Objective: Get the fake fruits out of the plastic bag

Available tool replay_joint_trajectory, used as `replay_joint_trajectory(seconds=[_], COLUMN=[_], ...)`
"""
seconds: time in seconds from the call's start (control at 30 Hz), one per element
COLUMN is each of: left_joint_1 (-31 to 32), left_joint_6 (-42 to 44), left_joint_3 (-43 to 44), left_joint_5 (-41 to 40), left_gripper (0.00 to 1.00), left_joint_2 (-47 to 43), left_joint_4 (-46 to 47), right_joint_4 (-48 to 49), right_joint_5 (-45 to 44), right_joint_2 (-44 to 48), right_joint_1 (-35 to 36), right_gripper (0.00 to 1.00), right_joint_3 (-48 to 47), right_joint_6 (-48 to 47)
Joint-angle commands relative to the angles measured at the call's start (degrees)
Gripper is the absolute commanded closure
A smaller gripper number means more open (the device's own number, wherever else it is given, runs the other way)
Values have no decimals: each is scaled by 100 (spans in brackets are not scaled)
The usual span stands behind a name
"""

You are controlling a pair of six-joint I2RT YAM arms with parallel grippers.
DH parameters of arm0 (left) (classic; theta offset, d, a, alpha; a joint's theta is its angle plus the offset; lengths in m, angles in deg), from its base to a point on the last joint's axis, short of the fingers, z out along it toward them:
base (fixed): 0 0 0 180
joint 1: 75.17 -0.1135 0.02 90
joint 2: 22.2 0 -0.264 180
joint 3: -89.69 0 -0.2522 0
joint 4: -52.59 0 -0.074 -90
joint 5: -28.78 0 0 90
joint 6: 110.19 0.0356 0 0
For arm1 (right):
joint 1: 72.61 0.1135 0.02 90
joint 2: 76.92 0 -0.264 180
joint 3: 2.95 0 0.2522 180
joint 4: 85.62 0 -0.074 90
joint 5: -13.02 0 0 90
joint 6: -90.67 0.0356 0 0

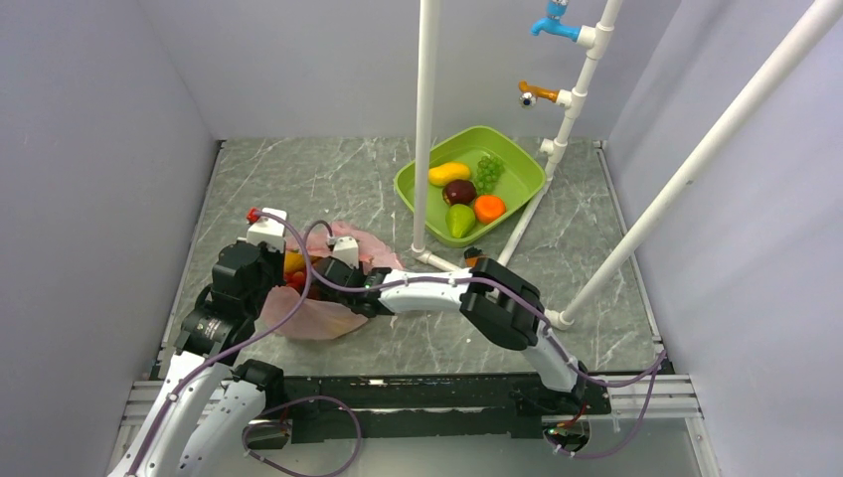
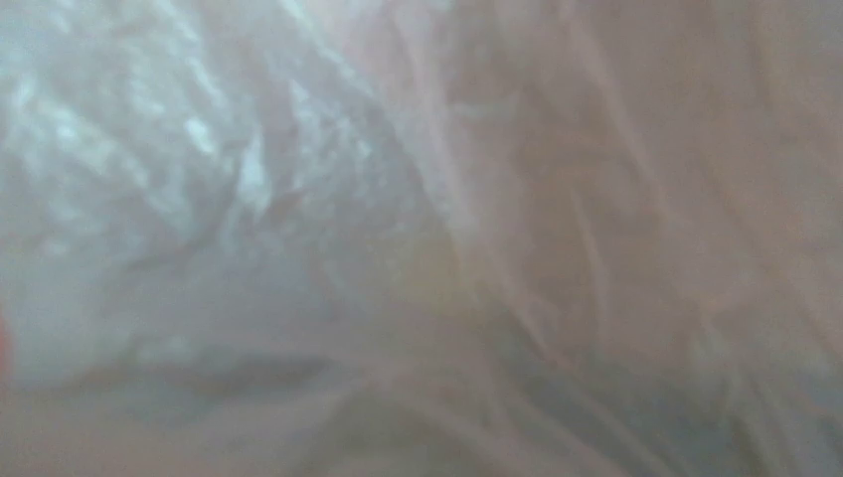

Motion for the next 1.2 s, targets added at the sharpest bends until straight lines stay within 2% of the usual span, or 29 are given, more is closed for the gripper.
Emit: replay_joint_trajectory(seconds=[0.0, 0.3, 0.47, 0.7, 0.8, 0.97, 1.17], left_joint_1=[15, 15, 11, 15, 15, 15, 15], left_joint_6=[40, 21, 10, 18, 27, 36, 35], left_joint_3=[24, 11, 16, 14, 18, 22, 26], left_joint_5=[27, 21, 28, 23, 38, 51, 63], left_gripper=[100, 100, 100, 100, 100, 100, 100], left_joint_2=[-11, -53, -58, -67, -43, -25, -4], left_joint_4=[246, 236, 207, 239, 246, 264, 268], right_joint_4=[321, 893, 1295, 1925, 2066, 2648, 2785], right_joint_5=[36, 47, 152, 266, 279, 284, 220], right_joint_2=[682, 1373, 1548, 2199, 2584, 3616, 4832], right_joint_1=[12, -116, -225, -326, -364, -428, -783], right_gripper=[70, 87, 92, 96, 100, 100, 100], right_joint_3=[135, 440, 411, 830, 1182, 2341, 3342], right_joint_6=[-229, -630, -1042, -1489, -1650, -2047, -2306])
